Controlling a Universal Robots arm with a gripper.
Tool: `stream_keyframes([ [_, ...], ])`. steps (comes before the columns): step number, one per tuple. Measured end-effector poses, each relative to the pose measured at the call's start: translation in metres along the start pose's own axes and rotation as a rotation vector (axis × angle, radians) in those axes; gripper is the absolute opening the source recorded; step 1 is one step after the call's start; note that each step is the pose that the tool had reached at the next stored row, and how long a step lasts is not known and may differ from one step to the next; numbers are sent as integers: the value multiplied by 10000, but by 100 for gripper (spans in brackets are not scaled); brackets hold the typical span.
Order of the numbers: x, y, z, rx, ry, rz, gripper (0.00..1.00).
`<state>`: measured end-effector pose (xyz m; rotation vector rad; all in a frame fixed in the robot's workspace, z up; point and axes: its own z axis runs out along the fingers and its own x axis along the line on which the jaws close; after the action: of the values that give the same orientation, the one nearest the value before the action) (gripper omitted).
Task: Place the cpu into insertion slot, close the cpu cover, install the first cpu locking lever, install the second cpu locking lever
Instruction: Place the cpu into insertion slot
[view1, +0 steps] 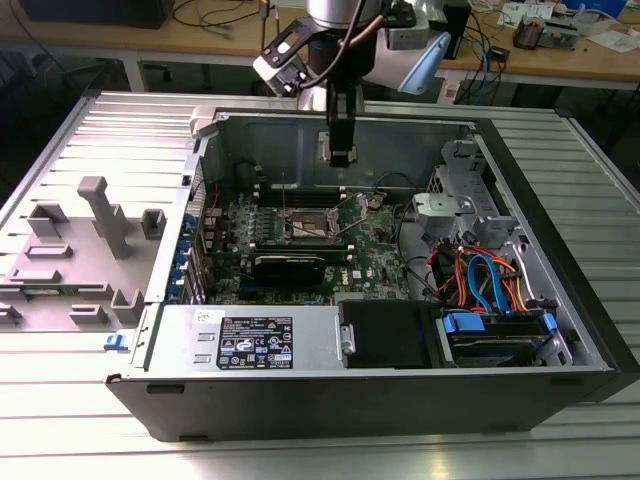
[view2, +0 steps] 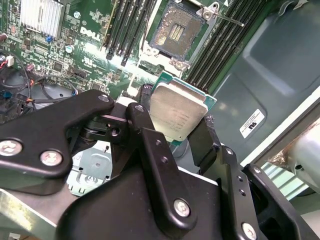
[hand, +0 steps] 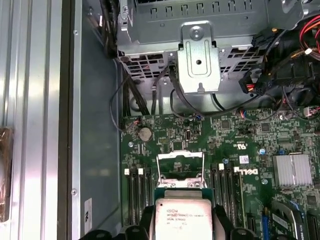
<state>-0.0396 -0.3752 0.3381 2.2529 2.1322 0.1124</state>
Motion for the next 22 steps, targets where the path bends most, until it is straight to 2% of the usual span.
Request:
stream_keyframes([
  [5, -3, -31, 41, 7, 29, -253, 55],
  [6, -4, -55, 53, 8, 30, -268, 55],
  [8, -12, -180, 78, 10, 36, -270, 55],
  [9, -14, -203, 82, 10, 38, -271, 55],
  [22, -15, -225, 89, 13, 45, -286, 55],
])
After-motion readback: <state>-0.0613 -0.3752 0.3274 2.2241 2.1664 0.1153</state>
